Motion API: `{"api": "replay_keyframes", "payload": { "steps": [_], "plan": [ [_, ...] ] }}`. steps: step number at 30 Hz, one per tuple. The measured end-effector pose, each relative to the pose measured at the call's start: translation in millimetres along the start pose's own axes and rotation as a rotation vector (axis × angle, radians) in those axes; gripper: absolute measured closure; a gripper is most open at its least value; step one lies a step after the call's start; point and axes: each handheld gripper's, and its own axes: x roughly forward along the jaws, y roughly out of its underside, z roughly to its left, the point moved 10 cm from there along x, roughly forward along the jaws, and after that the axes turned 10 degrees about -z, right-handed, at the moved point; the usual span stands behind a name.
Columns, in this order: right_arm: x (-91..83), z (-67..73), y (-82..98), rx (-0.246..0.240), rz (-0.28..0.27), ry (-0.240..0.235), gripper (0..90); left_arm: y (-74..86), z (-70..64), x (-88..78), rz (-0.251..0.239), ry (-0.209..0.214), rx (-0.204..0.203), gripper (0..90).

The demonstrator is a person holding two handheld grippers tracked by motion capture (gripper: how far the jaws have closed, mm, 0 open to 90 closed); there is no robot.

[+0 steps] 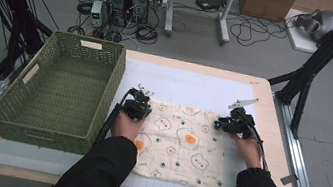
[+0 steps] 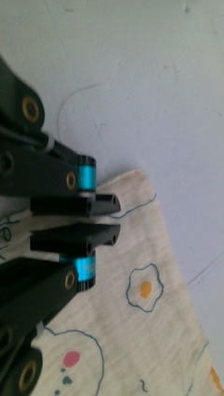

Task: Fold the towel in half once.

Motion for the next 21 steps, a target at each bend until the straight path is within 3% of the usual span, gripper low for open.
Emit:
{"api": "replay_keyframes", "payload": {
  "steps": [2,6,8,11,13,18,21],
  "plan": [
    [0.6,4.5,-0.2,0.012,-0.005,-0.037,84.9,-0.3,0.4,-0.3,0.001,0.009,-0.015,88.2],
    [-3.7,6.0,-2.0,0.010,-0.006,-0.044,85.9,-5.7,1.2,-6.0,-0.026,0.019,-0.017,88.7],
    [-11.9,6.1,-5.3,0.013,-0.021,-0.045,85.9,-12.3,0.5,-12.2,-0.061,0.032,-0.043,88.7],
    [-26.8,10.3,-13.2,0.003,-0.070,-0.061,85.9,-20.6,-0.9,-25.5,-0.122,0.043,-0.059,88.7],
    [-41.6,17.1,-18.8,0.002,-0.135,-0.081,85.9,-22.0,-0.6,-34.4,-0.148,0.050,-0.074,88.7],
    [-66.3,34.5,-10.2,-0.024,-0.168,-0.109,86.0,-14.0,-15.0,-58.8,-0.193,0.109,-0.076,88.7],
    [-82.0,47.7,0.0,-0.014,-0.192,-0.137,85.9,-3.0,-25.0,-75.9,-0.209,0.140,-0.067,88.7]
  ]
}}
